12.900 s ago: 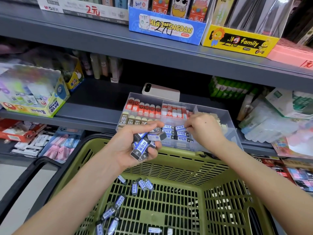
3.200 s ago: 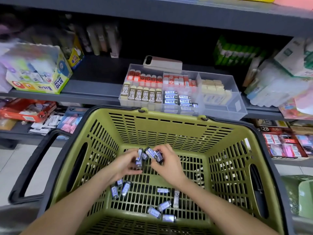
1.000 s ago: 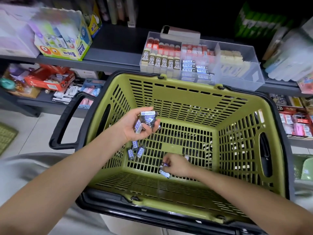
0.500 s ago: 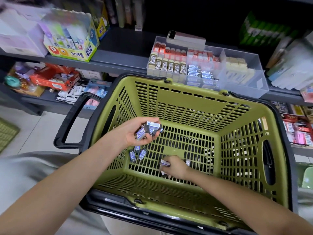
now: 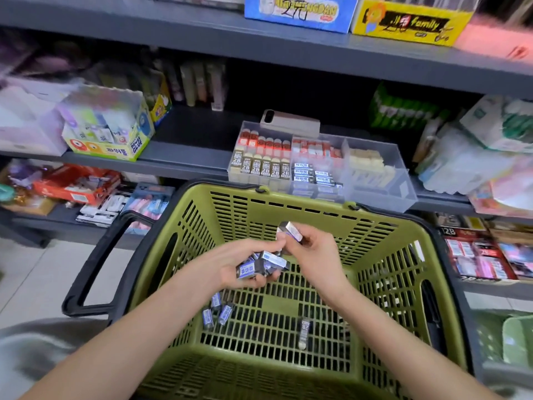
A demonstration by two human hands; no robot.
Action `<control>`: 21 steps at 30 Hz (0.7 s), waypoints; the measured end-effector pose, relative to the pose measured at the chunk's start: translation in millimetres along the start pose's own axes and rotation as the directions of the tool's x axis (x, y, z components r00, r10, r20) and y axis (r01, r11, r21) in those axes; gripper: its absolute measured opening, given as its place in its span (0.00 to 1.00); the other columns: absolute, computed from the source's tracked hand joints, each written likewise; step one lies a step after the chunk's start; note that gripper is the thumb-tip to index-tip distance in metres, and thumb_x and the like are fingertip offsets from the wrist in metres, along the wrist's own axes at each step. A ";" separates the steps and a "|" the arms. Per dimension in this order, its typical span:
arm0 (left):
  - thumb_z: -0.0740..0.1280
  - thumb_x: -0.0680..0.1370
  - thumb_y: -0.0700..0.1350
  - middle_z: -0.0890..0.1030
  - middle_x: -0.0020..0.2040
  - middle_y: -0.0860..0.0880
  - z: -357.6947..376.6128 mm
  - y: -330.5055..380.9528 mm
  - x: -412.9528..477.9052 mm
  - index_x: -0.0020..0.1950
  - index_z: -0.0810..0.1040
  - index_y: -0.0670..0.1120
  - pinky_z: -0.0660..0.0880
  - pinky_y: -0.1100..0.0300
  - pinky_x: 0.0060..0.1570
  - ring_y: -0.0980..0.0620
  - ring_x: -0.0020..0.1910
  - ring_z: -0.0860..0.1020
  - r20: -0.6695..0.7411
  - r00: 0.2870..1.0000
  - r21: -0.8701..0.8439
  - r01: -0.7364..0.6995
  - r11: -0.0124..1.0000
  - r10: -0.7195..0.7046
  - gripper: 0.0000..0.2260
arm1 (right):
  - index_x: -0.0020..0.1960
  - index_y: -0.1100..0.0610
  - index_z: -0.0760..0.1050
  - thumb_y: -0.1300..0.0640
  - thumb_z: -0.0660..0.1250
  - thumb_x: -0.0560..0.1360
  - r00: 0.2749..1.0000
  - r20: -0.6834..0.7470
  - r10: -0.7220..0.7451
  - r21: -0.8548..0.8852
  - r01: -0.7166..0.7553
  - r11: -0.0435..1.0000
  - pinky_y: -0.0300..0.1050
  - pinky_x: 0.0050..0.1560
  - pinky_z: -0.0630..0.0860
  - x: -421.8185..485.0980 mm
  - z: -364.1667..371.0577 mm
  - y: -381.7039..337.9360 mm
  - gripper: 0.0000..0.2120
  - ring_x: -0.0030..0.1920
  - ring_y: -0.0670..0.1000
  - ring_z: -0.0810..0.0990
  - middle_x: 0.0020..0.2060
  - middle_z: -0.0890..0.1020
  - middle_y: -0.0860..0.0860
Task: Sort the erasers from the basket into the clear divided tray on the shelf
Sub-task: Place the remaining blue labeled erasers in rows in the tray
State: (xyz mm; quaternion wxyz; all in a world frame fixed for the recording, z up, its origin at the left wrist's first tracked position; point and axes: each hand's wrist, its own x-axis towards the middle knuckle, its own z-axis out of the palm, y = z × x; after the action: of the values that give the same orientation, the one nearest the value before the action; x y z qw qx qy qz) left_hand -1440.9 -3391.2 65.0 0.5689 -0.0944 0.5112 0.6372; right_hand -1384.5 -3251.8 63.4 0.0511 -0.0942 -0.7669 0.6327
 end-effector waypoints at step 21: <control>0.73 0.61 0.44 0.75 0.31 0.45 15.0 72.1 -5.5 0.39 0.85 0.39 0.66 0.67 0.15 0.51 0.26 0.76 0.087 0.986 -0.167 -0.129 0.977 0.145 0.12 | 0.37 0.60 0.79 0.60 0.76 0.67 0.998 0.040 0.045 -0.360 -0.027 0.933 0.42 0.39 0.64 111.6 -113.4 -66.4 0.07 0.34 0.47 0.68 0.31 0.73 0.51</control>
State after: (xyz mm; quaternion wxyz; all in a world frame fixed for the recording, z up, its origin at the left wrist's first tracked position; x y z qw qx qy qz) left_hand -1491.4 -3371.0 115.0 0.5387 -0.0728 0.4346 0.7180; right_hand -1476.3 -3131.6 146.0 0.0033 -0.1010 -0.8686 0.4850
